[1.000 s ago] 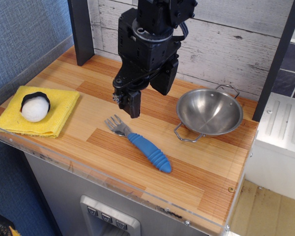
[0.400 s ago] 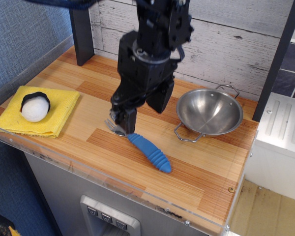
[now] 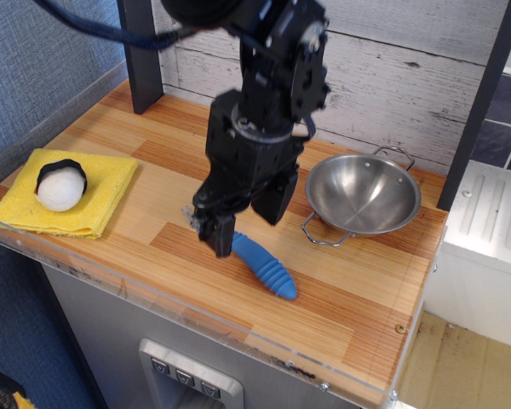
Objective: Move the blue fork towards wall between yellow cloth and silver bowl
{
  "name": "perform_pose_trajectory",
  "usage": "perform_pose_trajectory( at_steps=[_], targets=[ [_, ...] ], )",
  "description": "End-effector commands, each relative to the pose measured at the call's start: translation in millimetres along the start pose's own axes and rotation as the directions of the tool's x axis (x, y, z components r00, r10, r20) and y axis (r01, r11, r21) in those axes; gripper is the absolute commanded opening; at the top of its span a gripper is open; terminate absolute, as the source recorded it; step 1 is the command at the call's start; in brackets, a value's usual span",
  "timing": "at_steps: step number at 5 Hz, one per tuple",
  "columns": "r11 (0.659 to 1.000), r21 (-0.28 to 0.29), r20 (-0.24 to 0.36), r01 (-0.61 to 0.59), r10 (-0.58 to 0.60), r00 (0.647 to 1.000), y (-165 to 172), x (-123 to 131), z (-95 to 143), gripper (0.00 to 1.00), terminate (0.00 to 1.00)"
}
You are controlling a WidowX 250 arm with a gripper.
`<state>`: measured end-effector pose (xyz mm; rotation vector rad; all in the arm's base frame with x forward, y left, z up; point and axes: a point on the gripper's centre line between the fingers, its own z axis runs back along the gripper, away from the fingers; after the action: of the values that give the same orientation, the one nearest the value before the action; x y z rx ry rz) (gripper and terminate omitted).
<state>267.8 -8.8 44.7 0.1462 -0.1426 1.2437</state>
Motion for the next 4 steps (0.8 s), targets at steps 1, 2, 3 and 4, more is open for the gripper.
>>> perform_pose_trajectory(
  at_steps=[1,2,3,4],
  targets=[
    [1.000,-0.003,0.009,0.022,-0.021,1.000,-7.5,2.5,-15.9,1.00,0.00],
    [1.000,0.000,0.004,0.009,-0.009,1.000,-5.4,0.2,-22.6,1.00,0.00],
    [1.000,-0.002,0.009,0.011,-0.011,1.000,-4.3,-2.9,-25.6,0.00,0.00],
    [1.000,-0.008,0.012,0.018,-0.017,1.000,-3.6,-5.8,-24.7,0.00,0.00]
  ],
)
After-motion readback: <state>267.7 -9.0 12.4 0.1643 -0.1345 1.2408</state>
